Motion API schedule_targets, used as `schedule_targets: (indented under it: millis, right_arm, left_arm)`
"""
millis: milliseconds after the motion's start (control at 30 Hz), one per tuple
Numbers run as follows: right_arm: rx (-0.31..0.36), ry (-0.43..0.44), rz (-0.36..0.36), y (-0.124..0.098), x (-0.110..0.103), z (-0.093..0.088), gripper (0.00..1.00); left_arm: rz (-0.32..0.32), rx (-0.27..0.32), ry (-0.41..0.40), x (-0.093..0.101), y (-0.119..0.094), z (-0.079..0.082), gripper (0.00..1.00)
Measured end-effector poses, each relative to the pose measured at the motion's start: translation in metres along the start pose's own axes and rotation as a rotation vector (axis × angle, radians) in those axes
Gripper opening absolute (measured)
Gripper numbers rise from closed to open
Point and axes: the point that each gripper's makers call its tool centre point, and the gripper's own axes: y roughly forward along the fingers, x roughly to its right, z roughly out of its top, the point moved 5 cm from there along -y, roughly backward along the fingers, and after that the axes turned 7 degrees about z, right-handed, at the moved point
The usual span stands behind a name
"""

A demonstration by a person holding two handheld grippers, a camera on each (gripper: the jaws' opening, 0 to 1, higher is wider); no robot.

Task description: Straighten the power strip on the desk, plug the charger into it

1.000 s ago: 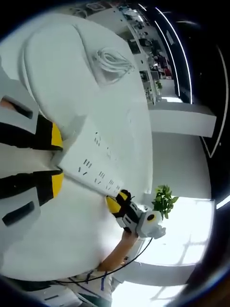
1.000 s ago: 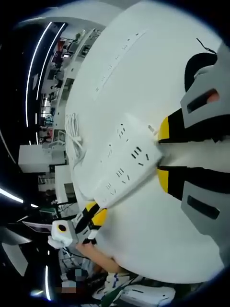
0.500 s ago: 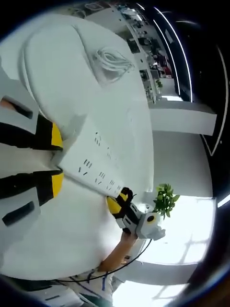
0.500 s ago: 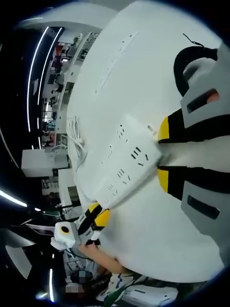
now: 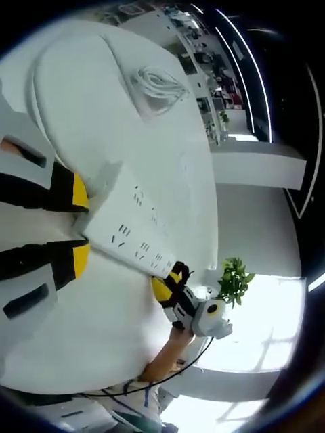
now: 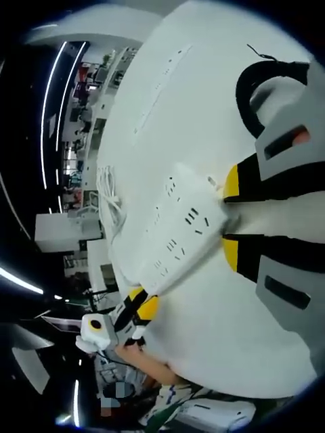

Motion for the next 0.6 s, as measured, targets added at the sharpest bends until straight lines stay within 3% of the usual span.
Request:
schedule_targets:
  millis: [367, 467, 600]
  right_arm:
    - [0.019, -0.016, -0.014, 0.0016, 0.001, -0.003, 0.19]
    - [0.022, -0.017, -0.013, 0.0019, 0.001, -0.0038, 0.19]
    - [0.027, -0.021, -0.013, 0.002, 0.0011, -0.0045, 0.19]
  left_arm:
    - [0.01, 0.002, -0.017, -0.0023, 0.0022, 0.0006, 0.16]
    - [0.005, 0.005, -0.068, -0.0032, 0.0025, 0.0005, 0.16]
    - [0.009, 0.005, -0.041, -0.0017, 0.0029, -0.0007, 0.16]
